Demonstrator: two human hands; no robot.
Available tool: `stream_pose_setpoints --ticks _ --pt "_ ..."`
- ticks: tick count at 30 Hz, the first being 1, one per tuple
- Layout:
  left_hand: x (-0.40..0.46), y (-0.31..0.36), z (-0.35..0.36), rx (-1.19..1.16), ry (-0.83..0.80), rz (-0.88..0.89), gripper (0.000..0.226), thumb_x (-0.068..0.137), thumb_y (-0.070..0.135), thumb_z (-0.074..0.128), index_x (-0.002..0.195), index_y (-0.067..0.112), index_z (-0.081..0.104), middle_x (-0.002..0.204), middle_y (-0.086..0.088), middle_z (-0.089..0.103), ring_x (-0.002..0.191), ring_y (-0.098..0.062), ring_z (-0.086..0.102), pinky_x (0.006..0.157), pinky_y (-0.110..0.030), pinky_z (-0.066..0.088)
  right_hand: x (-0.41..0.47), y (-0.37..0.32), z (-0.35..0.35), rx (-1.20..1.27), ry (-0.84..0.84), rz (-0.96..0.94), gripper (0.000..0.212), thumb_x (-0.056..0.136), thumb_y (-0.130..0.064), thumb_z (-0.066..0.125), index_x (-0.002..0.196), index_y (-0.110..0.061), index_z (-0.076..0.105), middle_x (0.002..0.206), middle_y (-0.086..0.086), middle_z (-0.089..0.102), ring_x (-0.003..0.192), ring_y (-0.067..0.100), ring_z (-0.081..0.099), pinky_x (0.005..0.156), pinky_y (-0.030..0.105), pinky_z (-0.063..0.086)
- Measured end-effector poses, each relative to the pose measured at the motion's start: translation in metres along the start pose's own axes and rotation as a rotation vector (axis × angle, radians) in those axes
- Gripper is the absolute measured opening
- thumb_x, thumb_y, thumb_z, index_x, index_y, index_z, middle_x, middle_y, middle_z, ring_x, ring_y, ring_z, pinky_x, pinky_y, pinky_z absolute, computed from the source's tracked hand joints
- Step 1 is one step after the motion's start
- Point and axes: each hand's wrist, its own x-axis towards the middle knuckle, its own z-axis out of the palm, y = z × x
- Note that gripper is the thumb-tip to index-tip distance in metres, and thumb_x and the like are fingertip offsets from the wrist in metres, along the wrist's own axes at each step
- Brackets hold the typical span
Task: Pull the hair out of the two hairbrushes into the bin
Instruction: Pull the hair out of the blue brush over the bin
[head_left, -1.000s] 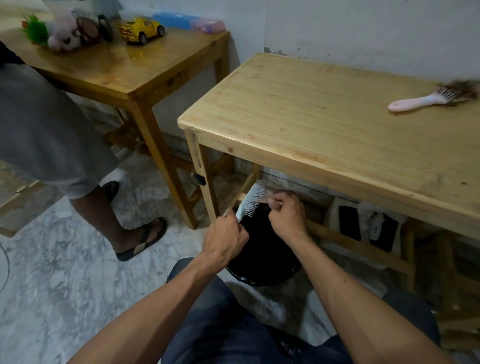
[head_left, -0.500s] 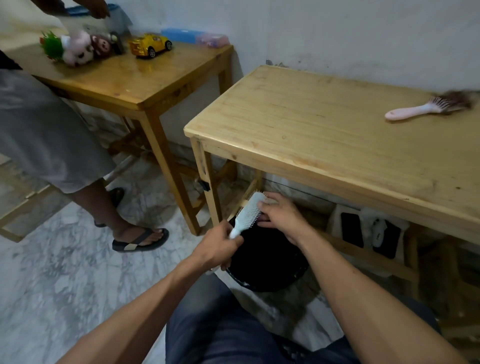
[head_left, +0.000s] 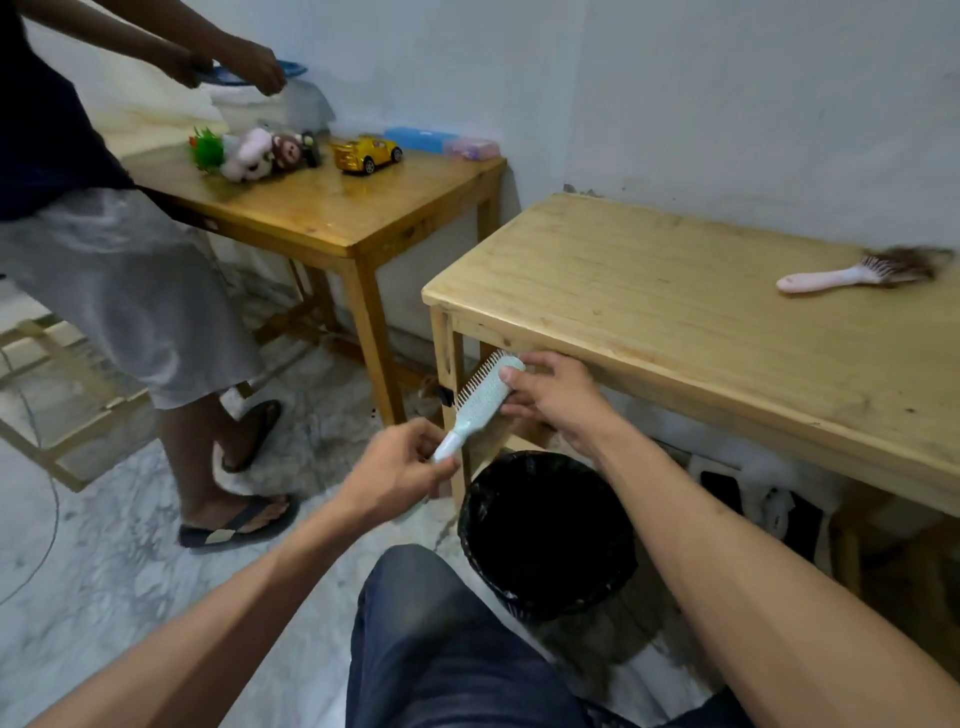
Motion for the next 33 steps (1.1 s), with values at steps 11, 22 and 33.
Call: stream_pose_setpoints --ticks 11,22,33 --pt "0.004 0.092 -0.060 0.108 0.267 0.246 0.024 0.091 0.023 0.067 0.109 0.009 0.074 0.083 -0.001 0.075 0.064 -0.014 0.072 0.054 -0.028 0.060 -0.015 -0.116 0.008 0.076 0.024 -0.184 0.037 0.097 -0.009 0.064 0.132 0.002 0.056 0.108 0.019 0.072 0.090 0.025 0.076 0.077 0.033 0.064" --pt "0.095 0.166 -0.038 0.178 0.232 0.314 0.030 0.090 0.032 0.067 0.114 0.014 0.071 0.095 0.001 0.070 0.078 -0.013 0.066 0.069 -0.032 0.057 0.036 -0.182 -0.074 0.086 0.276 -0.211 0.022 0.093 -0.003 0.064 0.110 0.011 0.066 0.099 0.021 0.071 0.069 0.021 0.069 0.069 0.031 0.064" --pt "0.204 0.196 0.033 0.137 0.217 0.252 0.025 0.086 0.020 0.070 0.107 0.008 0.076 0.083 -0.006 0.069 0.063 -0.020 0.059 0.052 -0.027 0.041 0.144 -0.189 -0.147 -0.022 0.385 -0.064 0.028 0.079 -0.005 0.080 0.103 0.004 0.069 0.108 0.018 0.071 0.085 0.025 0.073 0.077 0.034 0.063"
